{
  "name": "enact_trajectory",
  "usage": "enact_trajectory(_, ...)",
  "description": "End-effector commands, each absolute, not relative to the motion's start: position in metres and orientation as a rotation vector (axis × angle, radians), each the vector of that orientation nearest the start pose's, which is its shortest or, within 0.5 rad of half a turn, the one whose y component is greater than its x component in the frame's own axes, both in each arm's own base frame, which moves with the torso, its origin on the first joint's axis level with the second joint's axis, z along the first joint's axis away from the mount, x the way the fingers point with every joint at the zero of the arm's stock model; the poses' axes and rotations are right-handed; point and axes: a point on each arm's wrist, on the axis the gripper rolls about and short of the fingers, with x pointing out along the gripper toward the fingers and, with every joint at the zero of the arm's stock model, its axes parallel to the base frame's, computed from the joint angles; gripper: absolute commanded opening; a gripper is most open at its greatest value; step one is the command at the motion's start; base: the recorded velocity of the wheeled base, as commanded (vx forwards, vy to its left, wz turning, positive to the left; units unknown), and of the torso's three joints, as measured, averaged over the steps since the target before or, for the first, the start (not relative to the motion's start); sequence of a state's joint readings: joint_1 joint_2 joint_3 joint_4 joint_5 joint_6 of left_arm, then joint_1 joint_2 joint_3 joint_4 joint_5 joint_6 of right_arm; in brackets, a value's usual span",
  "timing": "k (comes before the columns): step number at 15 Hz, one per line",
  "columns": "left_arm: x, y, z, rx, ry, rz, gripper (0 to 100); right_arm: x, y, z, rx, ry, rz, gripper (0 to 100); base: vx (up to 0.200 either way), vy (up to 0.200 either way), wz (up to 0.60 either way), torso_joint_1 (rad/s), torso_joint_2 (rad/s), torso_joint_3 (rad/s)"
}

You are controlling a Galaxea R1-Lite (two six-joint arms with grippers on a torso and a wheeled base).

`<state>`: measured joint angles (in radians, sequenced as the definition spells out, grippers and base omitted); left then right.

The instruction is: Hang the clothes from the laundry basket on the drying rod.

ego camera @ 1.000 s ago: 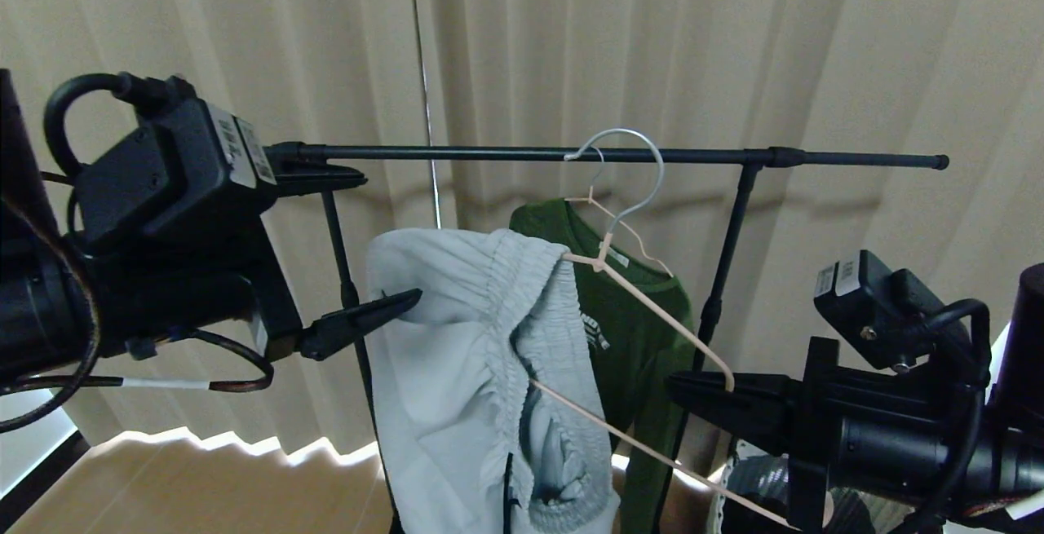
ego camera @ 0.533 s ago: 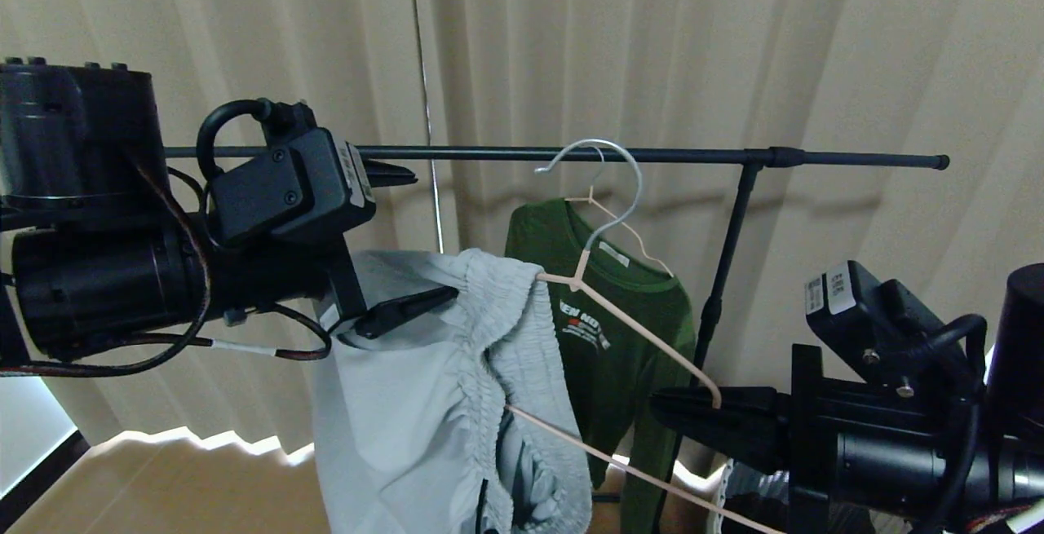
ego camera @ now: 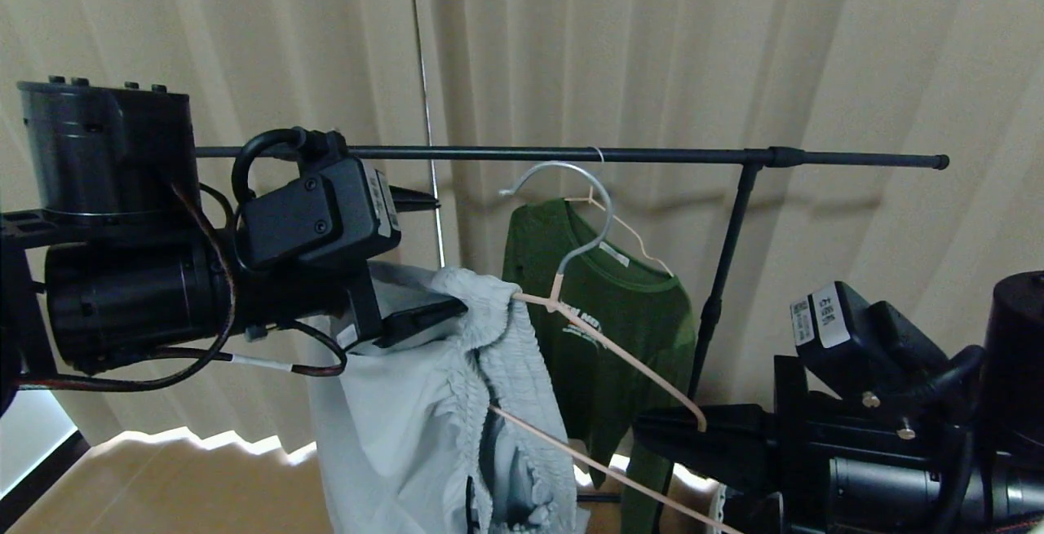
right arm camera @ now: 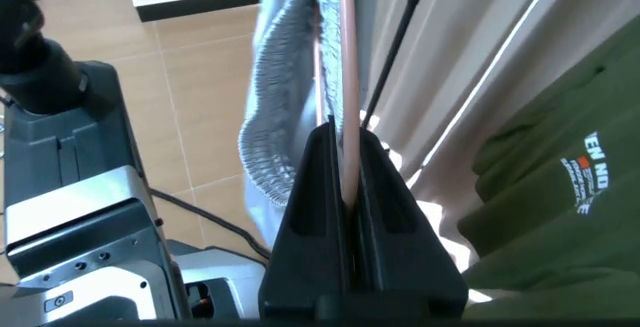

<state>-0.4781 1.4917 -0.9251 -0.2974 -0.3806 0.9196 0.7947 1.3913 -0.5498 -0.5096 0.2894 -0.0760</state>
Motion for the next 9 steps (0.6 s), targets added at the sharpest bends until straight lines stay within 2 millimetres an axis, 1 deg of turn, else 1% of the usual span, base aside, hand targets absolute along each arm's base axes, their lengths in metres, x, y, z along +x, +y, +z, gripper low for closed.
enact_trajectory(1, 0.2279, -0.1277, 0.2393, 0.872, -0.127, -0.924, 0, 0.1459, 0.1588, 0.1821, -0.156, 0.296, 1.090, 0, 0.000, 0.000, 0.00, 0.000, 0.00, 0.000)
enact_trajectory(9, 0.2267, -0.1257, 0.2343, 0.860, -0.114, -0.941, 0, 0.1449, 0.1570, 0.1821, -0.162, 0.291, 1.082, 0, 0.000, 0.000, 0.00, 0.000, 0.00, 0.000)
